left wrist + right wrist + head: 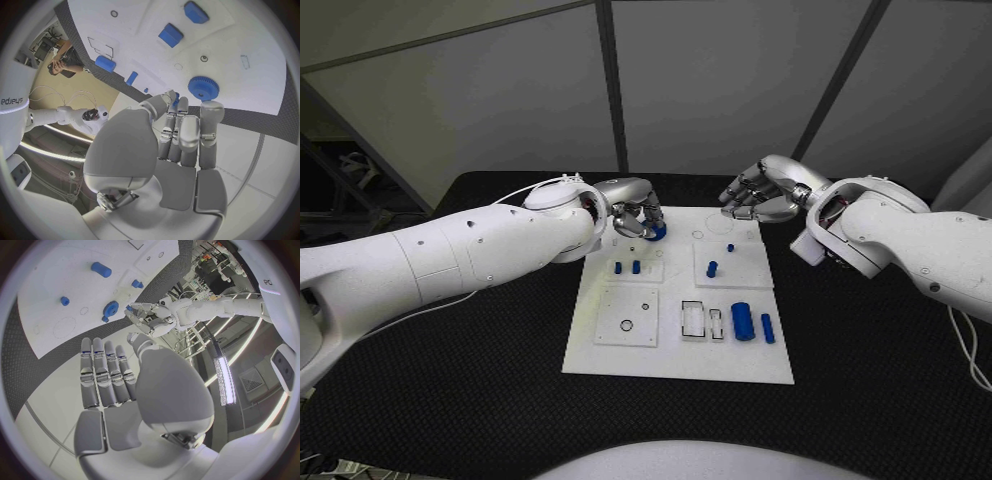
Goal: Assemble the parts on the task board
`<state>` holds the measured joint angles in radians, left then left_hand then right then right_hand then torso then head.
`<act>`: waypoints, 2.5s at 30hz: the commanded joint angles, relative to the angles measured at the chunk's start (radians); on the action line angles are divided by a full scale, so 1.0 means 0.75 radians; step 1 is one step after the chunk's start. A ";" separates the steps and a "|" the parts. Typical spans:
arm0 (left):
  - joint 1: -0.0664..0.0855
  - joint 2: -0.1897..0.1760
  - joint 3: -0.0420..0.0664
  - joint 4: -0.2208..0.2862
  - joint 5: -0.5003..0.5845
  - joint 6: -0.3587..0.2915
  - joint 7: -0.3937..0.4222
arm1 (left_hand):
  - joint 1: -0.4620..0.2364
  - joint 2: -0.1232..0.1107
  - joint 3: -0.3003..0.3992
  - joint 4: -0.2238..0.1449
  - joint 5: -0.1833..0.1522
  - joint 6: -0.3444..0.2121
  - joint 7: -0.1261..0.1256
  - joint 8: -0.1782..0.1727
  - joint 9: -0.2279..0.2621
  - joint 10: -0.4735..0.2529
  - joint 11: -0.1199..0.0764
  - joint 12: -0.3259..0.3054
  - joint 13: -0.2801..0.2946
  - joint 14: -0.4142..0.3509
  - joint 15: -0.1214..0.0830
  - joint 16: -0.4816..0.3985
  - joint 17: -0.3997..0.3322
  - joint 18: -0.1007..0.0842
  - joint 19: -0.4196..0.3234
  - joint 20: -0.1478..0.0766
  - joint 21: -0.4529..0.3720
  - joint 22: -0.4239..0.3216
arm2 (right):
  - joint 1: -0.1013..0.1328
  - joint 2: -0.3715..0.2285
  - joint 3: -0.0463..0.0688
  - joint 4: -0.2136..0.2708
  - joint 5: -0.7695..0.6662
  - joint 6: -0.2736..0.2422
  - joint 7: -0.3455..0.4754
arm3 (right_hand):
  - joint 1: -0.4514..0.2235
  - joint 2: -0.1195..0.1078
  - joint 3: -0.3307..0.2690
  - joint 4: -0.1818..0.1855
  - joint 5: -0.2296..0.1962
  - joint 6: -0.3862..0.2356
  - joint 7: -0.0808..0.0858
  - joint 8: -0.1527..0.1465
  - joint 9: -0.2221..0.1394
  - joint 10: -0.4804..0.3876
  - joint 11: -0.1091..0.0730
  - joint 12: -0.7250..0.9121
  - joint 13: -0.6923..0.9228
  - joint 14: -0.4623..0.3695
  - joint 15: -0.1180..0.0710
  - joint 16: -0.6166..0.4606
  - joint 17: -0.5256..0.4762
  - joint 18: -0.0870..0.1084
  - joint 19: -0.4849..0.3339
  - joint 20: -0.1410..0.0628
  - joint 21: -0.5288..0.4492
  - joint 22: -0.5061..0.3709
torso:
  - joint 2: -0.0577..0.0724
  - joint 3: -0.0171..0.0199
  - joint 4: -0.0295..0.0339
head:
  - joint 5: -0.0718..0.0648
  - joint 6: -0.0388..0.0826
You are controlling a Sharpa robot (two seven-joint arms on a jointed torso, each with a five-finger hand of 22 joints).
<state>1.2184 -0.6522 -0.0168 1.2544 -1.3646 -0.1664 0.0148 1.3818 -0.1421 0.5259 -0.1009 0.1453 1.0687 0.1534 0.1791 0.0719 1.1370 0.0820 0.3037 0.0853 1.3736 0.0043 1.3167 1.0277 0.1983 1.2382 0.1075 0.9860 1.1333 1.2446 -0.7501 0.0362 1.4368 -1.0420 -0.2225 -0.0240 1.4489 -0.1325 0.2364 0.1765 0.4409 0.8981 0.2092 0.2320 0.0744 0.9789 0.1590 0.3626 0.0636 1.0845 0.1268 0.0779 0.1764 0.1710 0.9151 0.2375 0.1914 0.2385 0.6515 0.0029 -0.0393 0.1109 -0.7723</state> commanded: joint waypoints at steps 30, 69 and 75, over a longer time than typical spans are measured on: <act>-0.048 -0.126 0.004 0.013 0.055 0.080 -0.039 | -0.035 -0.014 -0.002 0.016 -0.006 0.015 -0.005 -0.018 0.001 0.023 -0.003 -0.031 -0.001 0.009 0.001 0.004 -0.013 -0.084 0.009 0.001 0.005 0.003 | 0.002 -0.005 0.001 0.005 -0.006 -0.013 0.010 | 0.011 -0.003 0.011 0.001 0.008 -0.001 0.008 0.001 -0.002 0.000 -0.002 -0.010 -0.002 0.009 -0.001 -0.004 -0.003 0.014 0.012 0.000 -0.009 -0.003 | 0.000 -0.0013 0.0009 | 0.003 -0.007; -0.063 -0.042 0.004 -0.048 0.054 0.116 -0.046 | -0.030 -0.009 0.002 0.016 -0.007 0.020 -0.007 -0.019 0.002 0.031 -0.006 -0.036 0.000 0.011 -0.001 0.007 -0.012 -0.085 0.014 0.000 0.012 0.010 | 0.002 -0.004 0.001 0.007 -0.007 -0.012 0.009 | 0.011 -0.003 0.011 0.001 0.008 -0.001 0.008 0.001 -0.002 0.000 -0.002 -0.010 -0.002 0.009 -0.001 -0.004 -0.003 0.014 0.012 0.000 -0.009 -0.003 | -0.001 -0.0001 -0.0013 | -0.001 -0.014; -0.063 -0.045 0.004 -0.047 0.054 0.127 -0.053 | -0.030 -0.008 0.001 0.016 -0.009 0.023 -0.008 -0.019 0.003 0.035 -0.007 -0.037 0.001 0.011 -0.002 0.007 -0.011 -0.086 0.017 0.000 0.016 0.014 | 0.002 -0.004 0.001 0.007 -0.007 -0.011 0.008 | 0.011 -0.003 0.011 0.001 0.008 -0.001 0.008 0.001 -0.002 0.000 -0.002 -0.010 -0.002 0.009 -0.001 -0.004 -0.003 0.014 0.012 0.000 -0.009 -0.003 | 0.000 0.0000 -0.0006 | -0.003 -0.016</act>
<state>1.1707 -0.6857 -0.0140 1.2183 -1.3260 -0.0902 -0.0181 1.3619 -0.1537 0.5255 -0.0951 0.1451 1.0795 0.1497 0.1705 0.0730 1.1551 0.0784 0.2806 0.0848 1.3742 0.0036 1.3166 1.0189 0.1987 1.2453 0.1073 0.9918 1.1421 1.2446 -0.7531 0.0362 1.4396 -1.0449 -0.2233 -0.0245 1.4488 -0.1325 0.2392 0.1793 0.4408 0.8981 0.2092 0.2320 0.0745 0.9789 0.1590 0.3586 0.0637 1.0846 0.1268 0.0779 0.1750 0.1711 0.9151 0.2375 0.1915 0.2372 0.6511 0.0029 -0.0402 0.1094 -0.7839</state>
